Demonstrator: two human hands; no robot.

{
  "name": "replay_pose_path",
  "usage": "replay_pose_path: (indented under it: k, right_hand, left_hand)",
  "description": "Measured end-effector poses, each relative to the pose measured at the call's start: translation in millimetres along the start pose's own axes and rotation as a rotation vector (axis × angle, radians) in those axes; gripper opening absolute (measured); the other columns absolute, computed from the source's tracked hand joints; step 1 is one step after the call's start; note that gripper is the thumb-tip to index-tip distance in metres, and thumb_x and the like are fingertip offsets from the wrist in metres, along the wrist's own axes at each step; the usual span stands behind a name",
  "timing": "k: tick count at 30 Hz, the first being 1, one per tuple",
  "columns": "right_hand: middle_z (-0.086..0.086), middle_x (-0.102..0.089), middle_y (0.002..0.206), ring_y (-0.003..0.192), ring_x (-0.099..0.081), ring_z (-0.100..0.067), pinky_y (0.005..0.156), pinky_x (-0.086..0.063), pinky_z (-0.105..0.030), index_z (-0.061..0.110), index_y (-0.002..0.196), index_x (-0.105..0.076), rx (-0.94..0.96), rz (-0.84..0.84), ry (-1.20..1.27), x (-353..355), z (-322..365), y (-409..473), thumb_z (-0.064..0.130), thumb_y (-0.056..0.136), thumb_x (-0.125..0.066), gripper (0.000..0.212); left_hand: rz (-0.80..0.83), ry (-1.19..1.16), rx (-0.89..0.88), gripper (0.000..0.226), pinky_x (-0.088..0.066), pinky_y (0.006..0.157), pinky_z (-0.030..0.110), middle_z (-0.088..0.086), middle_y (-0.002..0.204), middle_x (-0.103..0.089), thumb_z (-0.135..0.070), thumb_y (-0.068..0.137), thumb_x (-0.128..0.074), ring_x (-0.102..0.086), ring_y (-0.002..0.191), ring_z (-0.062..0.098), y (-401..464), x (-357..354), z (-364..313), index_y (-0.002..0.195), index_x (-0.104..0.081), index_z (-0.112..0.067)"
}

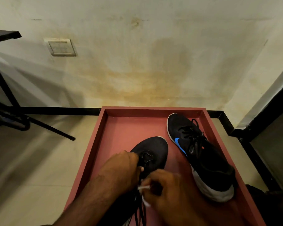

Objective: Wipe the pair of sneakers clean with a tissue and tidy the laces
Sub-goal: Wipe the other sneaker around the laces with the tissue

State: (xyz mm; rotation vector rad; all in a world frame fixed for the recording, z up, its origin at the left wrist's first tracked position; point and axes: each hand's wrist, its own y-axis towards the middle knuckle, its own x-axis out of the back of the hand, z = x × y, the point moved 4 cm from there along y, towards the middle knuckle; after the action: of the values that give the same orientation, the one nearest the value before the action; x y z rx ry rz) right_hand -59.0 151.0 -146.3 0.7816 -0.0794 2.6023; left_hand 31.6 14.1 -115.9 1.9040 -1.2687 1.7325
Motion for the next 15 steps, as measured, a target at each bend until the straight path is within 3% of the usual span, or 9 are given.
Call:
replay_pose_path:
  k: [4,8,12,15]
  right_hand:
    - [0.013,-0.071,0.08,0.074,-0.07,-0.001,0.064,-0.052,-0.016,0.025,0.08,-0.074,0.098,0.038,-0.002,-3.1,8.4,-2.5,0.02,0.077,-0.077,0.007]
    - [0.014,-0.068,0.079,0.076,-0.069,0.0,0.065,-0.051,-0.014,0.03,0.073,-0.072,0.033,-0.264,-0.066,23.7,-17.8,21.7,0.015,0.079,-0.083,0.019]
    - [0.012,-0.068,0.078,0.067,-0.067,0.0,0.073,-0.048,-0.007,0.024,0.073,-0.07,0.155,-0.117,-0.017,-4.7,-2.2,0.8,0.015,0.079,-0.078,0.013]
    - [0.014,-0.07,0.078,0.069,-0.068,0.001,0.065,-0.048,-0.009,0.026,0.074,-0.074,0.147,-0.061,0.018,-0.2,0.6,2.3,0.017,0.082,-0.081,0.013]
  left_hand:
    - [0.011,-0.006,-0.011,0.029,-0.058,0.088,0.039,0.003,0.108,-0.071,-0.042,0.101,-0.055,-0.069,0.096,0.022,-0.3,1.1,2.4,0.116,-0.065,-0.02]
    - [-0.055,0.021,0.02,0.03,-0.057,0.086,0.036,0.007,0.107,-0.07,-0.041,0.104,-0.051,-0.068,0.096,0.025,2.7,1.4,0.0,0.113,-0.064,-0.016]
    - [-0.038,-0.033,0.037,0.027,-0.058,0.088,0.037,0.005,0.106,-0.072,-0.039,0.102,-0.053,-0.069,0.095,0.022,5.0,0.8,2.7,0.112,-0.066,-0.018]
    - [-0.027,-0.056,0.003,0.025,-0.058,0.084,0.036,0.003,0.101,-0.072,-0.039,0.1,-0.056,-0.07,0.092,0.021,2.9,2.5,4.6,0.11,-0.067,-0.019]
